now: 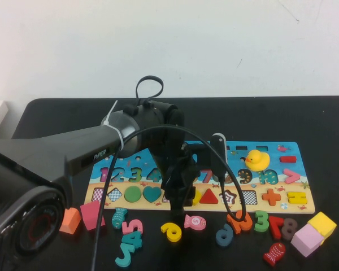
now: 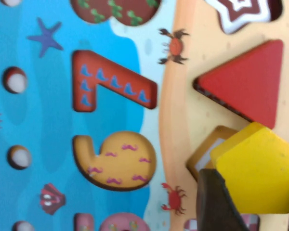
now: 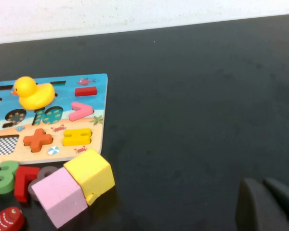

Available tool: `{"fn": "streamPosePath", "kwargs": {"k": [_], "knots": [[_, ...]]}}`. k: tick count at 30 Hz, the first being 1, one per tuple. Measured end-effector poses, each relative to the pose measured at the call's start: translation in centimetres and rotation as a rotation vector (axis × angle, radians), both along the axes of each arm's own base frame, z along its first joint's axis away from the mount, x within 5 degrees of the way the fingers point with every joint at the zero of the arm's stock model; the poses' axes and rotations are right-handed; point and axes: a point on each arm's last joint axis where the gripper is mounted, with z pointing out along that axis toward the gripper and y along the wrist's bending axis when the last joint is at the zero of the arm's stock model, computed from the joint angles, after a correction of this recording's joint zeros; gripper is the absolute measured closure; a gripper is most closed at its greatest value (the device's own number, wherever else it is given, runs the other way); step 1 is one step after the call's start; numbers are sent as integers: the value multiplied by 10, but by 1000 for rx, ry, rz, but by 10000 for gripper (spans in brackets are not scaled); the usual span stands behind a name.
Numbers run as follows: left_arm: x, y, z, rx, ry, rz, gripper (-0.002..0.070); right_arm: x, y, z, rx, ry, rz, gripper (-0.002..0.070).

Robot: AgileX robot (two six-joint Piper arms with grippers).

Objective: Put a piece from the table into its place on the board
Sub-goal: Place the "Pentagon" into the hole of the Pentagon

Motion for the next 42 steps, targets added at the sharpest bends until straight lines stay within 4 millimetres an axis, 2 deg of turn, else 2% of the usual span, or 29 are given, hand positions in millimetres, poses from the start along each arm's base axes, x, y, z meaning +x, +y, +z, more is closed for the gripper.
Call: {"fn": "streamPosePath", "kwargs": {"k": [25, 36, 42], "knots": [[3, 0, 0, -2, -26, 37, 391, 0, 0, 0, 0, 0, 0, 657], [3, 1, 0, -7, -18, 68, 316, 0, 0, 0, 0, 0, 0, 657], [3, 1, 0, -4, -11, 71, 302, 0, 0, 0, 0, 0, 0, 657]]}}
